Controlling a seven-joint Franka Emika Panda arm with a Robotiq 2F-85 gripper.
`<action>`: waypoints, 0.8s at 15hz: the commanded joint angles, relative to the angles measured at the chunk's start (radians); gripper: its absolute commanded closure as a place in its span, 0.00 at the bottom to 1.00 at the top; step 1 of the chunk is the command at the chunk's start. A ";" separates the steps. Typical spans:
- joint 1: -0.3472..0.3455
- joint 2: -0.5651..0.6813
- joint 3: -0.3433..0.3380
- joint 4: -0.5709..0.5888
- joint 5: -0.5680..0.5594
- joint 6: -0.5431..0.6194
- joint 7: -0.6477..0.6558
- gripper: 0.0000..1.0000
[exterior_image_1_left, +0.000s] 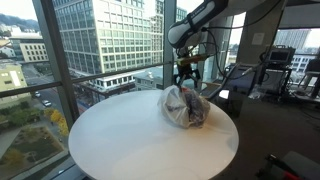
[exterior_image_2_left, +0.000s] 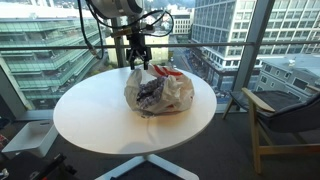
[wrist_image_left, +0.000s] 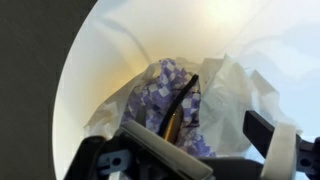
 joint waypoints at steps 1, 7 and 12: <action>-0.045 0.003 0.053 -0.024 0.080 0.043 -0.177 0.00; -0.074 0.062 0.111 -0.018 0.132 0.079 -0.471 0.00; -0.057 0.113 0.114 -0.037 0.026 0.167 -0.650 0.00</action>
